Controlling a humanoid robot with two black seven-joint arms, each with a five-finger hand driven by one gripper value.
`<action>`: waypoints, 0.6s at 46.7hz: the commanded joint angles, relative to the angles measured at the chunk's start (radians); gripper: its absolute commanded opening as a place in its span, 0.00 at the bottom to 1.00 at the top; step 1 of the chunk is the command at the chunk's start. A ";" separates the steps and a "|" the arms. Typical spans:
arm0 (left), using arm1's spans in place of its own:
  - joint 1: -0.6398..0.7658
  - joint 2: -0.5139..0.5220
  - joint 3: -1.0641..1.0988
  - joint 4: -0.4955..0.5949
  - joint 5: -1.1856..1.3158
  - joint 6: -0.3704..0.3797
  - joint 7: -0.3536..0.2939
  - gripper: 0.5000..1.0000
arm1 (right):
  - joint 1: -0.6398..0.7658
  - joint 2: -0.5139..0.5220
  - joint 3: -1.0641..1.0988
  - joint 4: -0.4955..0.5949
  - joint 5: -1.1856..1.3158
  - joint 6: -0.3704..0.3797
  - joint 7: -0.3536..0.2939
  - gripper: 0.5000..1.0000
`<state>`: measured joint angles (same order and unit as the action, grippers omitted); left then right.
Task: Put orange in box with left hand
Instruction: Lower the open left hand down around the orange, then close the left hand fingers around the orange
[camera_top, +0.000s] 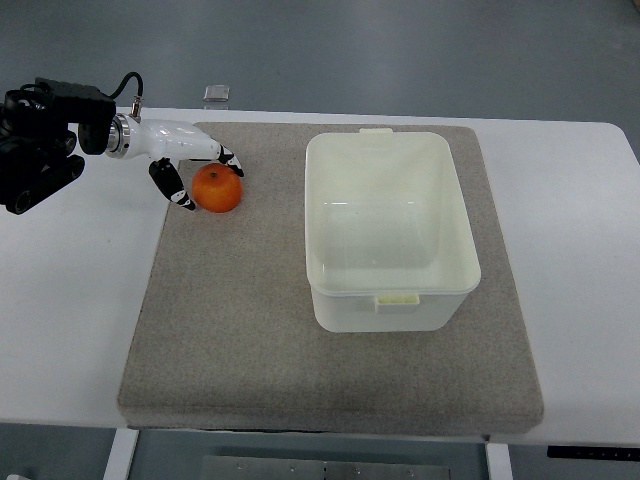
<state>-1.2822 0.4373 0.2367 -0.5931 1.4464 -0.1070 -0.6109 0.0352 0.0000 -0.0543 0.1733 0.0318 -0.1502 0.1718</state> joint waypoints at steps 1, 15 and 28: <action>0.011 0.000 0.000 -0.001 0.000 0.000 0.000 0.70 | 0.000 0.000 -0.001 0.000 0.000 0.000 0.000 0.85; 0.020 -0.003 0.000 -0.001 -0.001 -0.002 0.000 0.77 | 0.000 0.000 0.001 0.000 -0.001 0.000 0.000 0.85; 0.015 -0.003 0.003 0.001 0.009 -0.002 0.000 0.00 | 0.000 0.000 -0.001 0.000 0.000 0.000 0.000 0.85</action>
<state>-1.2658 0.4330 0.2389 -0.5913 1.4523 -0.1100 -0.6109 0.0347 0.0000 -0.0547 0.1733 0.0317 -0.1502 0.1718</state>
